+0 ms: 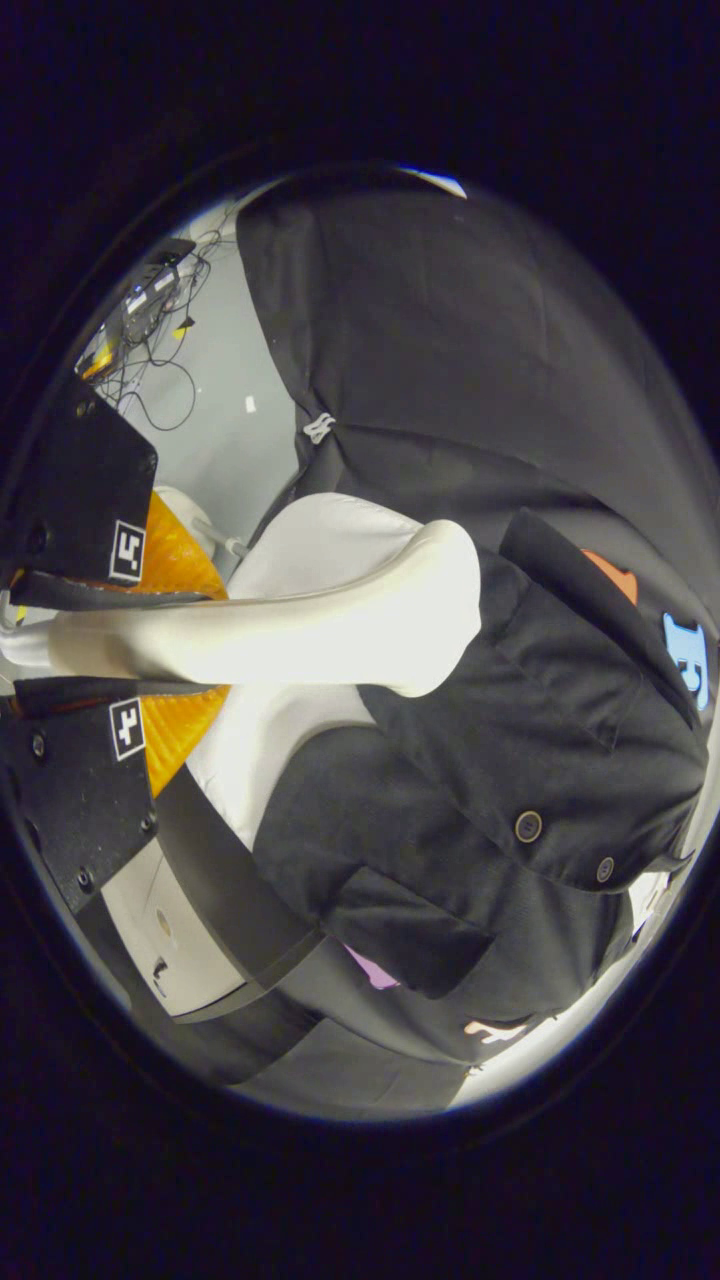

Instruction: Iron the clothes twice with a garment steamer, once on the left side and once on the right side.

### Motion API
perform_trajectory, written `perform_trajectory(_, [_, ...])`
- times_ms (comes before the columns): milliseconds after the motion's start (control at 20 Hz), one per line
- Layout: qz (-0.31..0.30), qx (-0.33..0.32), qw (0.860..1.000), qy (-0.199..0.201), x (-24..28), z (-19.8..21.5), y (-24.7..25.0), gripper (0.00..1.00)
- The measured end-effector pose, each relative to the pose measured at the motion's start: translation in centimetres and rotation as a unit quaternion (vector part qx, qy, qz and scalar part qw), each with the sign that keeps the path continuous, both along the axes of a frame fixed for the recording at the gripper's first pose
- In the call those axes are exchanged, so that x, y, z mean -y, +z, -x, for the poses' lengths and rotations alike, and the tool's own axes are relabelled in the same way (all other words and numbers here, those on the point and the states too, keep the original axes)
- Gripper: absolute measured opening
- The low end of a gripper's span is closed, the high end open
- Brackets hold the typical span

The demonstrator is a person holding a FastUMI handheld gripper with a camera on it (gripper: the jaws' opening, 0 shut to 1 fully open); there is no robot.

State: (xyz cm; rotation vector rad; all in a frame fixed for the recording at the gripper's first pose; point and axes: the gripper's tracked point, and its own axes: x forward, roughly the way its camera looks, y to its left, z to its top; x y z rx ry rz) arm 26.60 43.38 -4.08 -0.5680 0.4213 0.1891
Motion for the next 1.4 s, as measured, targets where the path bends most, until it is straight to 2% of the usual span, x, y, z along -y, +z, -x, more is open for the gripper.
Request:
perform_trajectory(600, [-0.033,-0.068,0.997,0.008,0.1,0.1,-2.1,0.29])
perform_trajectory(850, [-0.054,-0.098,0.994,-0.016,1.2,0.5,-3.4,0.29])
perform_trajectory(1250, [-0.082,-0.106,0.99,-0.034,6.5,3.8,-2.1,0.29])
perform_trajectory(1400, [-0.099,-0.106,0.988,-0.055,9.8,4.6,-0.9,0.29])
